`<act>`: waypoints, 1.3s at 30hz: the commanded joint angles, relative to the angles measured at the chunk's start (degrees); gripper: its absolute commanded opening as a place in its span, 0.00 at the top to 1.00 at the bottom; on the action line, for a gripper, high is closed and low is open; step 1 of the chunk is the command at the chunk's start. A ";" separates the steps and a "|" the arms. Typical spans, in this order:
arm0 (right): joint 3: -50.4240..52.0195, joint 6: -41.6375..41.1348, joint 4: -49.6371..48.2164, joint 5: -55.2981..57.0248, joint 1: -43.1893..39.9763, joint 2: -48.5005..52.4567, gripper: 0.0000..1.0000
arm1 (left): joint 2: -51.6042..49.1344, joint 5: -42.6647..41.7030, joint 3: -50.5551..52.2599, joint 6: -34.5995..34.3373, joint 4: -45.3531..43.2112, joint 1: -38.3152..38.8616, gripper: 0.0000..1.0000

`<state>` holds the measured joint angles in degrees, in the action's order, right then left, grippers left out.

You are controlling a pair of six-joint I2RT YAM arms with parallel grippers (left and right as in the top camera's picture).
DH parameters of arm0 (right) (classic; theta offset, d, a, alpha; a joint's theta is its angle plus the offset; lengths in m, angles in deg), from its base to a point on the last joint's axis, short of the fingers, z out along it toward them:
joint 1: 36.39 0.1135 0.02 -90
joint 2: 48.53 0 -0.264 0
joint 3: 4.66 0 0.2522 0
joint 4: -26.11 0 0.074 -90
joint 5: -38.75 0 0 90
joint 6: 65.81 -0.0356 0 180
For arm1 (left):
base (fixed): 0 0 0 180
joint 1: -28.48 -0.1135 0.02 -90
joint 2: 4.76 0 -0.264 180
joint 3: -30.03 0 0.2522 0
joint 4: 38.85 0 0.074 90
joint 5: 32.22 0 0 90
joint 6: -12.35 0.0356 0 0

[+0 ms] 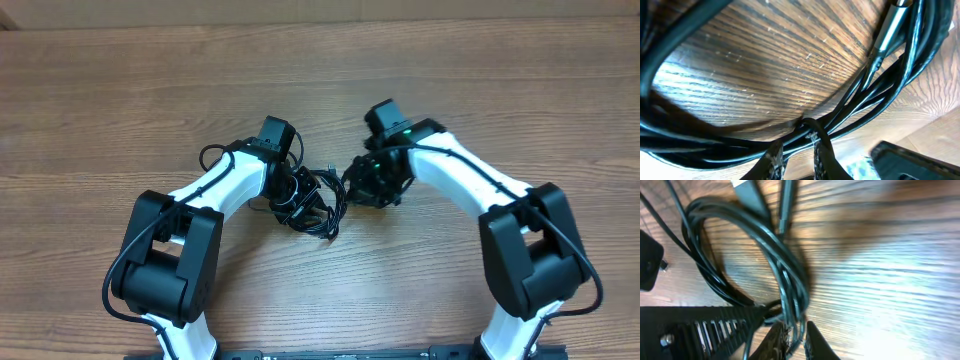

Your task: Untangle cables

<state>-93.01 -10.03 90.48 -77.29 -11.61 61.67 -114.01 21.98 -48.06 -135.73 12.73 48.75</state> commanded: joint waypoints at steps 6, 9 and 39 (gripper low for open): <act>0.39 1.55 2.03 -1.46 0.31 -1.42 0.83 | -0.24 -0.26 0.09 10.10 -0.57 -0.15 0.96; 0.39 1.55 3.76 -0.66 0.66 -1.42 0.83 | -0.22 -4.02 -0.31 19.34 0.35 -2.62 0.96; 8.07 -9.53 -0.85 -0.46 0.68 -1.42 0.77 | -0.17 -1.14 -8.09 41.42 16.31 -0.72 0.44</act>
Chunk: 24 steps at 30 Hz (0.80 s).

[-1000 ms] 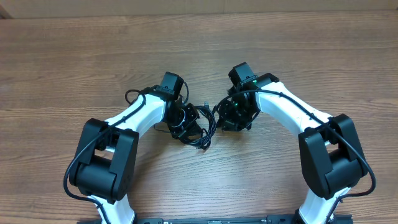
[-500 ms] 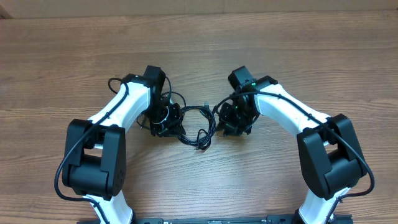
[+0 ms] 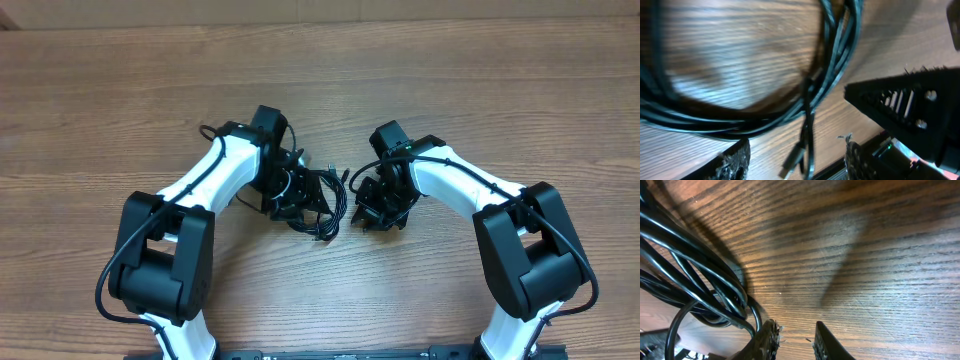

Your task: Untangle cables

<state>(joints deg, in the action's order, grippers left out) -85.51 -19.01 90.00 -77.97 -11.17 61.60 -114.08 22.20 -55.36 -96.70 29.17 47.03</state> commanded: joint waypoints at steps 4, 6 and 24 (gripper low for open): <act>1.27 -3.41 -0.50 0.04 0.24 -1.36 0.77 | -0.11 0.20 -0.79 2.34 -0.11 1.42 0.69; 1.57 -4.59 -0.57 0.07 0.24 -1.36 0.77 | -0.11 0.22 -0.76 2.34 -0.13 1.40 0.73; 1.88 -13.97 -2.27 -10.43 0.28 -1.36 0.63 | -0.11 2.08 -0.74 2.34 -3.65 1.42 0.96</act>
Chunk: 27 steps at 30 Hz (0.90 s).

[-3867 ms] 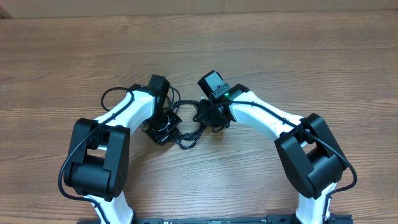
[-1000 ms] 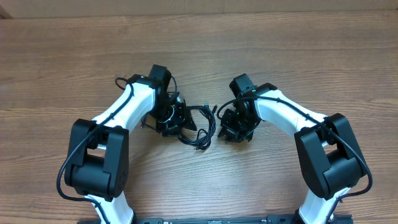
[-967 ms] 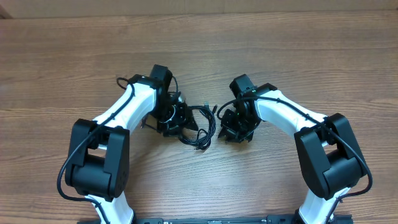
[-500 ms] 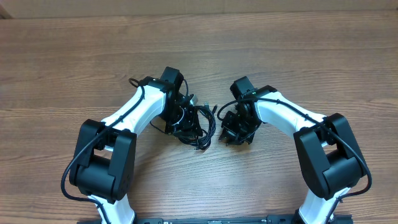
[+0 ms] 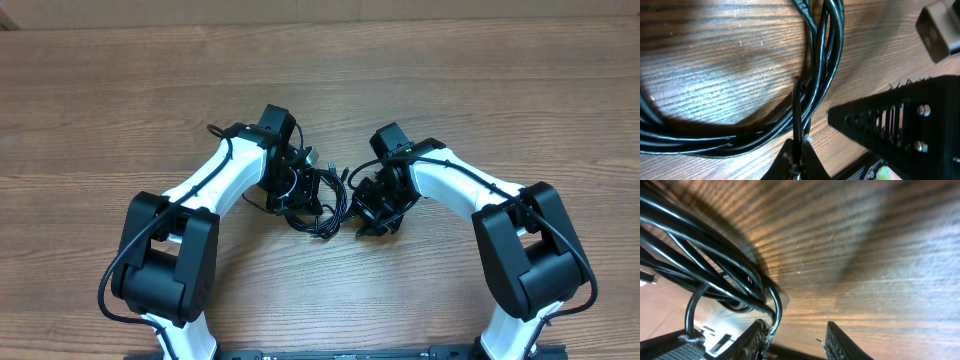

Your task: Untangle cables

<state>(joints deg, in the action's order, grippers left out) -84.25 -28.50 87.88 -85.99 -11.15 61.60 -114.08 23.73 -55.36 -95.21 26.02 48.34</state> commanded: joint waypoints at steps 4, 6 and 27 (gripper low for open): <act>0.61 -10.08 -0.17 -1.92 0.76 -1.36 0.63 | -0.11 0.52 -0.74 0.85 -0.59 0.11 0.96; 0.61 -12.31 -0.15 -1.01 1.27 -1.36 0.63 | -0.11 0.52 -0.74 0.85 -0.59 0.11 0.96; 0.61 -17.84 -4.24 3.17 5.57 -1.36 0.73 | -0.11 2.75 0.61 0.83 0.48 0.11 0.85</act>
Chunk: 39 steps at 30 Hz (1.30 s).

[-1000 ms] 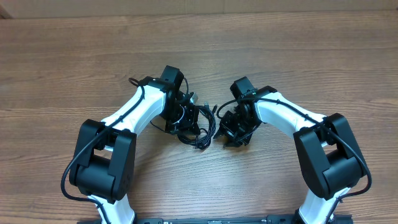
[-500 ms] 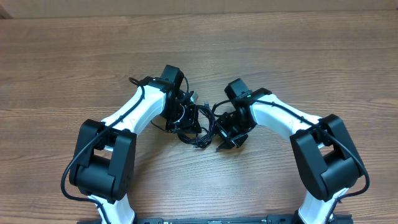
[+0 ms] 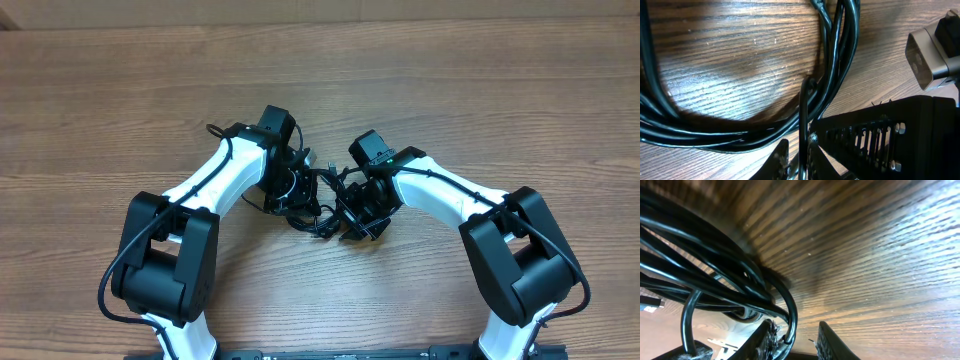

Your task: Untangle cables

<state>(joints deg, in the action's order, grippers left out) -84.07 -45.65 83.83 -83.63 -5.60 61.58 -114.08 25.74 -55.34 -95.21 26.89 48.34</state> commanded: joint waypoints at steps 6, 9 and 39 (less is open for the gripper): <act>0.46 -0.70 -0.22 0.83 0.02 -1.33 0.73 | -0.13 0.68 2.16 -0.52 -2.21 0.11 0.82; 0.44 -0.70 -0.22 0.81 0.02 -1.33 0.73 | -0.13 0.37 2.14 -1.16 -2.99 0.15 0.82; 0.44 -3.89 -0.79 4.26 0.00 -1.33 0.83 | -0.13 -4.09 2.14 -2.21 -4.50 1.97 0.96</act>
<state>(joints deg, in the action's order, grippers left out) -84.07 -49.26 83.04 -81.24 -5.60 61.58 -114.08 23.45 -53.72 -96.98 22.43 49.89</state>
